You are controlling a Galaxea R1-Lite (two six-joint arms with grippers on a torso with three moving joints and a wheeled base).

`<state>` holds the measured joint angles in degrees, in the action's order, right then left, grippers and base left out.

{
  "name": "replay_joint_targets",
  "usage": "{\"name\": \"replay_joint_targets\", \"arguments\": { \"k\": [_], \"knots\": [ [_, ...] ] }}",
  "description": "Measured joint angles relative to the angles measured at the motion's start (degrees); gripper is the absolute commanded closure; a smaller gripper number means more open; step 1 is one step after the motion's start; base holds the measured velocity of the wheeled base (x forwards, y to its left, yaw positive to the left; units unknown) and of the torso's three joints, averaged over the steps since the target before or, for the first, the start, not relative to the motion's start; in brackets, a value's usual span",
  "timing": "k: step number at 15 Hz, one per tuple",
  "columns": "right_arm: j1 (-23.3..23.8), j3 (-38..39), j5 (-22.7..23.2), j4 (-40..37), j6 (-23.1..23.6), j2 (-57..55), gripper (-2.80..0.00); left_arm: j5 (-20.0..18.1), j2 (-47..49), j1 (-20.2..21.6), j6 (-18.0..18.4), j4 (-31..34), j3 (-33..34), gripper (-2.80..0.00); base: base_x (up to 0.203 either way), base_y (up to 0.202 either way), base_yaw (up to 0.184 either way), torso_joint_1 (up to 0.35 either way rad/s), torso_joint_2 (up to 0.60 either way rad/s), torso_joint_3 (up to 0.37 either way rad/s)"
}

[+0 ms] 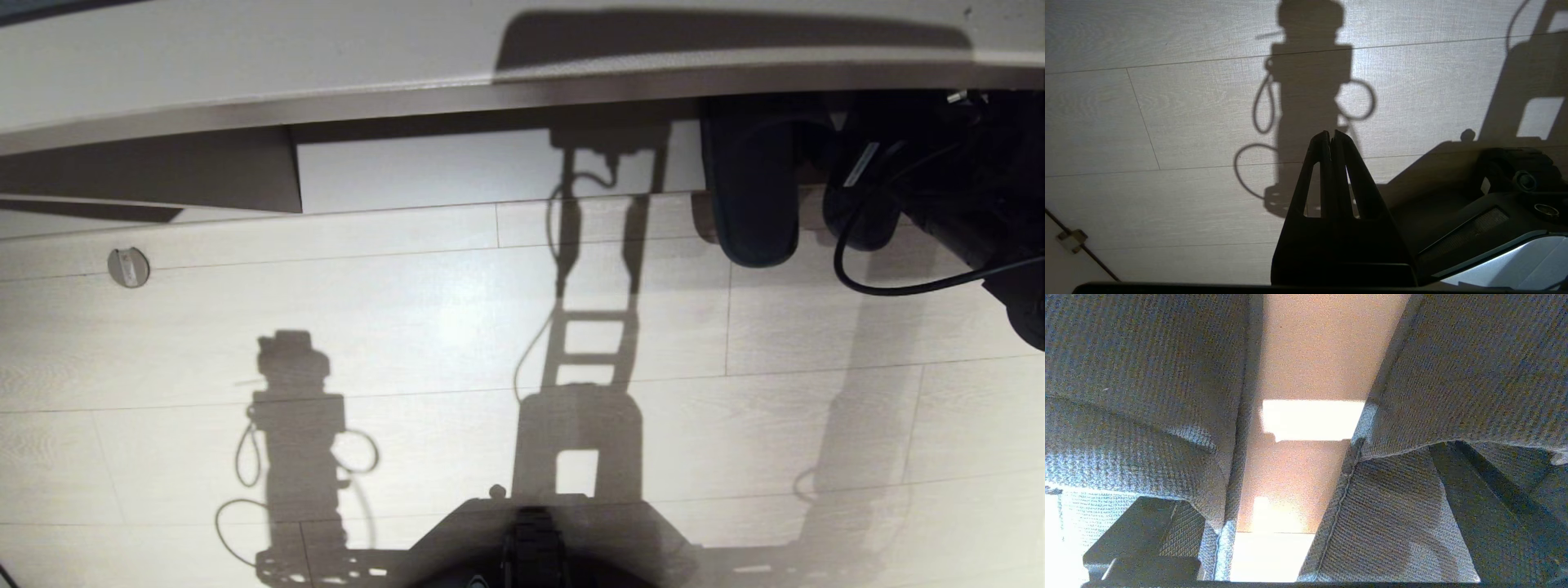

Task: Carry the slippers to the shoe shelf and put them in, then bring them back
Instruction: Place the slippers into the shoe cabinet

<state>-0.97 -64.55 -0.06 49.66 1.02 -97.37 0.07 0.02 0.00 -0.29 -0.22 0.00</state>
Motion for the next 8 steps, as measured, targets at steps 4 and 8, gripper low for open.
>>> {"name": "replay_joint_targets", "arguments": {
  "k": [4, 8],
  "knots": [
    [-0.28, -0.09, 0.01, -3.88, -0.09, 1.42, -2.8, 0.0, 0.0, 0.0, -0.02, -0.02, 0.0, 0.0, 0.0, 0.0, 0.0, 0.0, 0.0, 0.0],
    [-2.24, 0.82, 0.13, -7.28, -2.13, 2.81, -2.8, 0.0, 0.0, 0.0, -0.04, -0.02, 0.0, 0.0, 0.0, 0.0, 0.0, 0.0, 0.0, 0.0]
  ]
}}
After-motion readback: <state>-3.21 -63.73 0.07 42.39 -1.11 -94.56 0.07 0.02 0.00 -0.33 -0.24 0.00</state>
